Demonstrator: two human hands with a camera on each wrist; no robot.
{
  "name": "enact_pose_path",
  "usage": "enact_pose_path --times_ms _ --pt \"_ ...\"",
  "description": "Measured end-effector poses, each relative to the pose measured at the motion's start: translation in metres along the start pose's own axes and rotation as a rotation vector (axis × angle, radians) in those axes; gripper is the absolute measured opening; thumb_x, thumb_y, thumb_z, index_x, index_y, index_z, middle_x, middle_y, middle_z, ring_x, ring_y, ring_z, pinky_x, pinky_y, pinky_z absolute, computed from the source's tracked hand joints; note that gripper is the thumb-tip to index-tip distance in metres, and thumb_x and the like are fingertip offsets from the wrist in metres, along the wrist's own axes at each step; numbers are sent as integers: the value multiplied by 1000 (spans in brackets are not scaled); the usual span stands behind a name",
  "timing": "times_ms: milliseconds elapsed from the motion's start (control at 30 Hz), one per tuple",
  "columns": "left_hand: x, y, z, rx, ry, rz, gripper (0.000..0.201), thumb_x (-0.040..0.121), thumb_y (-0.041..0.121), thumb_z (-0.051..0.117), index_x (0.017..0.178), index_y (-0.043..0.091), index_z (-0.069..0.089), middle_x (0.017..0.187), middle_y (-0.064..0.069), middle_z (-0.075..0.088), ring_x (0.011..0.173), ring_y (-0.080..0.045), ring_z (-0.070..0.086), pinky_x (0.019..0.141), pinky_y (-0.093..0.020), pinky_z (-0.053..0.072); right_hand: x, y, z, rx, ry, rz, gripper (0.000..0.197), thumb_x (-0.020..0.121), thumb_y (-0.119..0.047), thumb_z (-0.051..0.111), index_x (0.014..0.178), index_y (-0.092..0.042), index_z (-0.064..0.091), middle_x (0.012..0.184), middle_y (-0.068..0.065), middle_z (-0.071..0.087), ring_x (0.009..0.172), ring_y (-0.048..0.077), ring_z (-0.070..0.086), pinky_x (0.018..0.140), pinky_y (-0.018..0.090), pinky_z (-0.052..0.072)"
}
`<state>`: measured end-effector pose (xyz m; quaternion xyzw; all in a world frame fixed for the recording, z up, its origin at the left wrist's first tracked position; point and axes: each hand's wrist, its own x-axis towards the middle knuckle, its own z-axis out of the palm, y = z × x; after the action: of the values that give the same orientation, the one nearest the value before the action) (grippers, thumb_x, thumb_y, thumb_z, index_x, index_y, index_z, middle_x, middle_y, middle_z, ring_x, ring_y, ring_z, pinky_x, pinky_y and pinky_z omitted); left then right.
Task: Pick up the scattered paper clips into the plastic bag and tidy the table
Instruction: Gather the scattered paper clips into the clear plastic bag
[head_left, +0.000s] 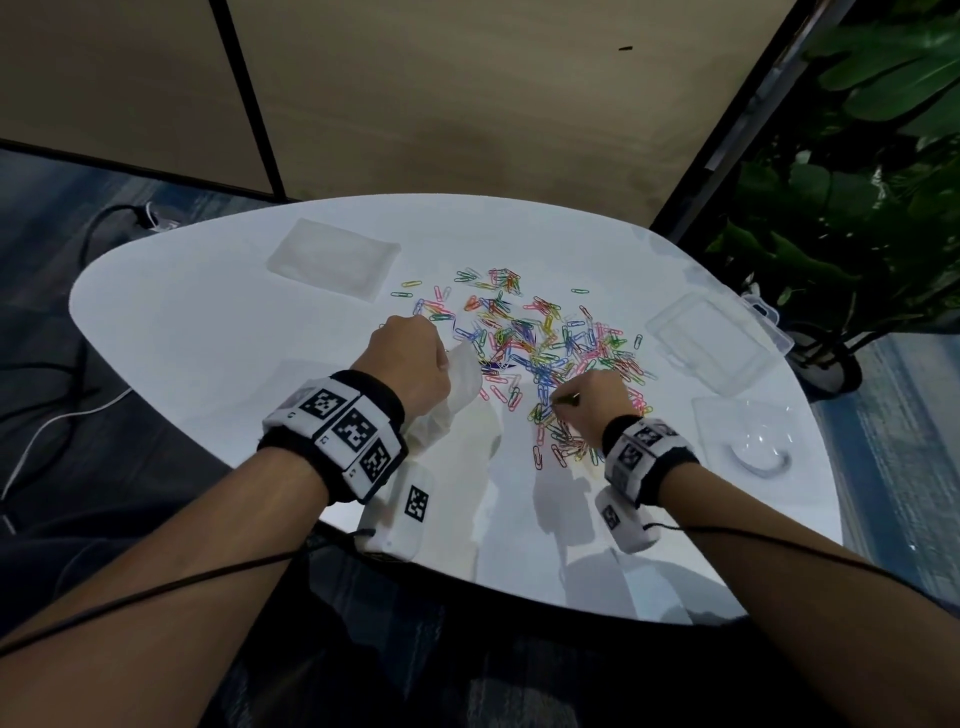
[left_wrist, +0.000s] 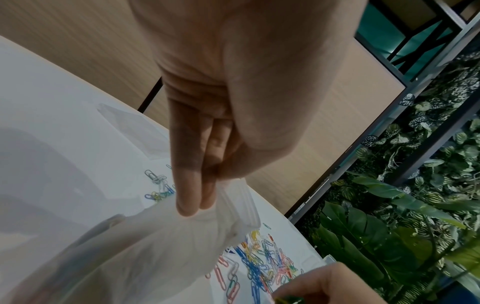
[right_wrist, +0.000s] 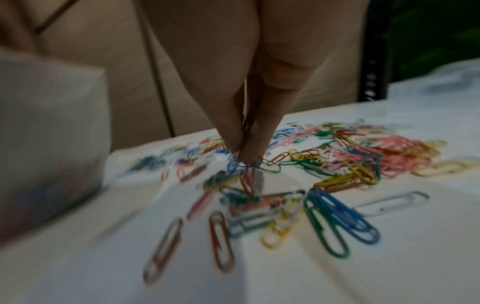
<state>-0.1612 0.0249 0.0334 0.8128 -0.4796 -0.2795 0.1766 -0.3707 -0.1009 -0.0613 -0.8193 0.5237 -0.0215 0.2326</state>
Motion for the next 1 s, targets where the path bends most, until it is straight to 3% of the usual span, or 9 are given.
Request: enact_pose_path --times_ms 133,267,367,533,667,767,833,933,1000 --pt "1 -1 2 5 -11 14 17 85 7 57 85 11 74 82 -12 72 84 -30 72 87 -36 59 5 -2 -25 528 16 286 16 77 -4 79 92 -7 78 86 6 76 78 19 73 79 28 60" --pt "2 0 4 -13 -24 1 18 84 8 58 73 12 72 74 -9 68 84 -29 72 84 -36 59 -2 -40 -40 1225 -119 291 22 78 9 73 100 8 71 89 18 74 80 26 73 72 24 60" --pt "1 1 6 -19 -15 2 30 82 8 57 55 19 61 69 -7 66 85 -28 72 82 -34 59 -12 -70 -36 1397 -246 267 24 82 10 68 105 12 67 93 20 74 83 24 74 73 22 59" --pt "-3 1 2 -134 -15 5 15 85 7 62 81 8 76 72 -12 75 67 -26 75 76 -36 62 -25 -100 -15 1190 -188 225 7 80 12 69 83 5 71 86 23 70 71 26 71 78 28 61" --pt "-9 2 -4 -186 -17 9 12 86 4 62 84 6 74 66 -13 73 58 -24 74 72 -37 63 -22 -106 0 819 -190 57 19 78 4 69 88 -10 77 91 15 76 90 30 73 91 39 57" --pt "-10 2 -5 -174 -5 22 19 84 1 58 89 4 75 66 -14 74 60 -24 75 77 -34 62 -27 -110 -6 377 -171 -145 15 83 -12 67 91 -15 80 82 2 77 66 5 67 70 14 53" --pt "-9 2 -5 -176 -15 24 20 84 -1 57 90 4 76 66 -13 73 60 -23 74 77 -35 62 -32 -112 -15 154 -219 -270 20 88 -12 60 93 -15 79 74 -3 71 55 -3 54 57 9 40" --pt "-9 1 -6 -164 -15 21 18 85 1 59 90 7 75 63 -8 71 59 -23 74 73 -36 63 -36 -109 -25 275 -244 -318 26 91 -7 57 107 -17 76 81 -8 69 65 -10 62 66 3 45" --pt "-8 -1 -9 -149 -8 15 16 86 3 60 89 7 75 62 -6 71 59 -23 74 74 -35 62 -34 -95 -37 544 -222 -231 24 92 0 56 106 -9 74 93 7 75 82 9 72 80 23 58"
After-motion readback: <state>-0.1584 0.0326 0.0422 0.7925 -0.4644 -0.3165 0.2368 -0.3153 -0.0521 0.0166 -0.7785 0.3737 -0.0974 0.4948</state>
